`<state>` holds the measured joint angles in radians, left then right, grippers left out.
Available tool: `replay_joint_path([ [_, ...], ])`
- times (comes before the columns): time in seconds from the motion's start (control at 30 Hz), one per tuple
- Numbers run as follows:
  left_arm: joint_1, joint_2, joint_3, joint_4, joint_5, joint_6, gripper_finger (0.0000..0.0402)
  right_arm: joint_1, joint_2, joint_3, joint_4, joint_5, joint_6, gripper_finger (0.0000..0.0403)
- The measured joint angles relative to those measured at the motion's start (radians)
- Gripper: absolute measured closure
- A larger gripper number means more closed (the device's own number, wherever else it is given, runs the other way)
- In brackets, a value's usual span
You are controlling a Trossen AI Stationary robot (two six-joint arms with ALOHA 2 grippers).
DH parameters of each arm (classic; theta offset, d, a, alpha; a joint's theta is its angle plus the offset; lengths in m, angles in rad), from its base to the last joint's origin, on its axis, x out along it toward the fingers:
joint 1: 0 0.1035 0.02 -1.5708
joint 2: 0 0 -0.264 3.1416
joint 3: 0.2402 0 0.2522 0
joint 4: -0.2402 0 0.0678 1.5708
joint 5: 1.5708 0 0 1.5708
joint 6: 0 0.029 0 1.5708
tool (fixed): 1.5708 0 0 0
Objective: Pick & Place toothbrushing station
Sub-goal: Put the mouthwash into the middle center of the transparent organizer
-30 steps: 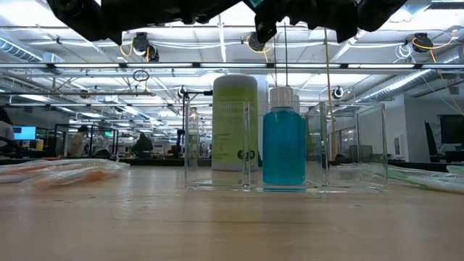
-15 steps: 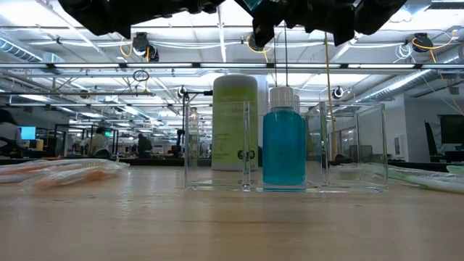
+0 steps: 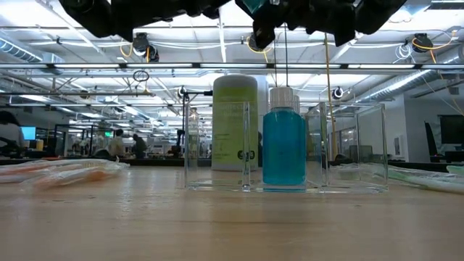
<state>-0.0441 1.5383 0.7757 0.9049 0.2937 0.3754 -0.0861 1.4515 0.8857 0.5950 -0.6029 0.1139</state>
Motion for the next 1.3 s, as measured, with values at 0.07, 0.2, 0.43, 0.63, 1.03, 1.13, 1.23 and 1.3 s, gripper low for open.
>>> replay_joint_path([
  [0.07, 0.001, -0.005, 0.000, -0.010, -0.012, -0.022, 0.0397, -0.010, -0.013, 0.001, -0.057, 0.006, -0.003, 0.0221],
  [0.2, 0.001, -0.033, 0.001, -0.025, -0.044, -0.036, 0.0396, -0.039, -0.026, -0.002, -0.201, 0.004, -0.003, 0.0199],
  [0.43, 0.000, -0.087, 0.001, -0.140, -0.163, -0.079, 0.0401, -0.079, -0.044, -0.002, -0.345, 0.057, -0.040, 0.0180],
  [0.63, 0.000, -0.097, 0.000, -0.251, -0.278, -0.095, 0.0401, -0.030, -0.070, -0.002, -0.408, 0.447, -0.221, 0.0188],
  [1.03, -0.004, -0.098, 0.000, -0.274, -0.337, -0.064, 0.0401, 0.044, -0.181, -0.001, -0.362, 0.795, -0.333, 0.0193],
  [1.13, -0.003, -0.097, 0.000, -0.301, -0.388, -0.064, 0.0401, 0.058, -0.213, -0.001, -0.354, 0.757, -0.334, 0.0193],
  [1.23, -0.001, -0.098, 0.000, -0.304, -0.408, -0.065, 0.0401, 0.076, -0.216, -0.001, -0.308, 0.659, -0.326, 0.0193],
  [1.3, -0.002, -0.097, 0.000, -0.304, -0.408, -0.068, 0.0401, 0.089, -0.196, -0.001, -0.253, 0.615, -0.319, 0.0193],
])
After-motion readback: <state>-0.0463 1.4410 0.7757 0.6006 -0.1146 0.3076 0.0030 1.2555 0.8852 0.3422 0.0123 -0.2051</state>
